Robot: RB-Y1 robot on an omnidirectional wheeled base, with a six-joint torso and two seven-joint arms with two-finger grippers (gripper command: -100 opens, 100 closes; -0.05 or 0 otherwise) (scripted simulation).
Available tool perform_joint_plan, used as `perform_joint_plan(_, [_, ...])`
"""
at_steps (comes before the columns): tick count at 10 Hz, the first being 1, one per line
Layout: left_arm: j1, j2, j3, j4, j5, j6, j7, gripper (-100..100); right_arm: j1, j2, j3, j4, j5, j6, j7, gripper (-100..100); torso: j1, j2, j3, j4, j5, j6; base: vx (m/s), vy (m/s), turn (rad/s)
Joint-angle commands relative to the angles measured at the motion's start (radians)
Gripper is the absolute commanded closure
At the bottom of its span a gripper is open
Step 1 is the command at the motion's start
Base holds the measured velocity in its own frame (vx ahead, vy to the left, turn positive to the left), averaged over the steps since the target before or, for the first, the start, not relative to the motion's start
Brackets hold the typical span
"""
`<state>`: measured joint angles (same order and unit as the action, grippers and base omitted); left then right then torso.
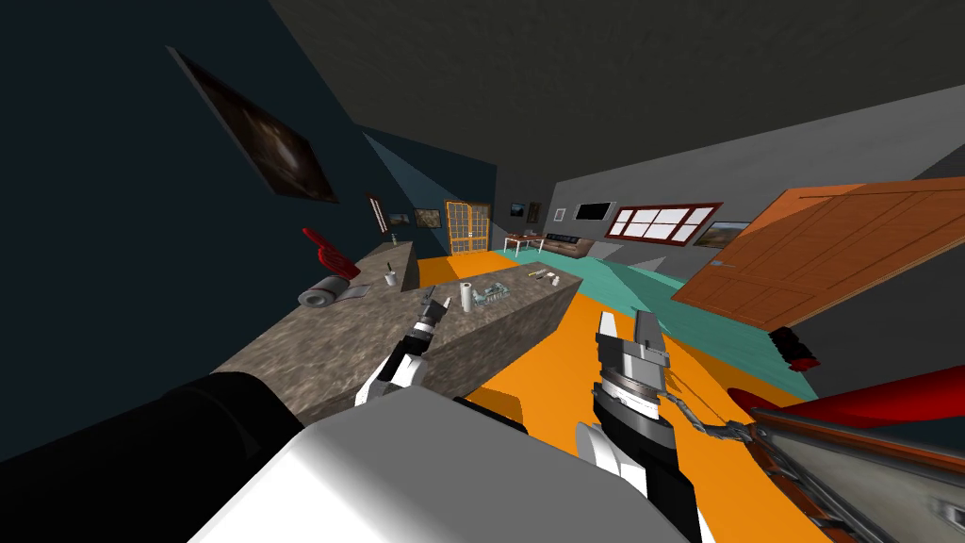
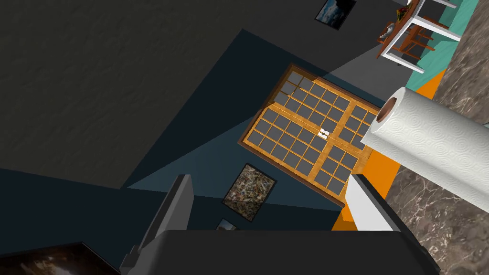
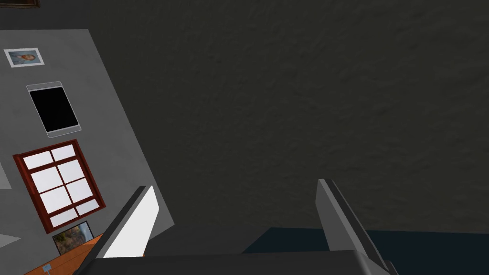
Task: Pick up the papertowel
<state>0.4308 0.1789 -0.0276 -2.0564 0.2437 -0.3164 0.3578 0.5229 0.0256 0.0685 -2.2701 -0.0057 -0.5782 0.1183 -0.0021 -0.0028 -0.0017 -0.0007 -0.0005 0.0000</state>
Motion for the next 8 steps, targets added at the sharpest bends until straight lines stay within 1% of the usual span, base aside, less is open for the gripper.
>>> perform_joint_plan(1, [-0.011, -0.002, 0.006, 0.02, 0.037, 0.017, 0.032, -100, 0.0, 0.0, 0.0, 0.0, 0.0, 0.0, 0.0, 0, 0.0, 0.0, 0.0, 0.0, 0.0, 0.0, 0.035, -0.028, -0.018])
perform_joint_plan(5, [-0.045, -0.012, 0.021, 0.084, 0.128, 0.055, 0.105, -100, 0.0, 0.0, 0.0, 0.0, 0.0, 0.0, 0.0, 0, 0.0, 0.001, 0.0, 0.0, 0.0, 0.0, 0.033, -0.033, -0.016])
perform_joint_plan(8, [-0.072, -0.028, 0.033, 0.136, 0.199, 0.084, 0.161, -100, 0.0, 0.0, 0.0, 0.0, 0.0, 0.0, 0.0, 0, 0.0, 0.001, 0.0, 0.0, 0.0, 0.0, 0.03, -0.031, -0.014])
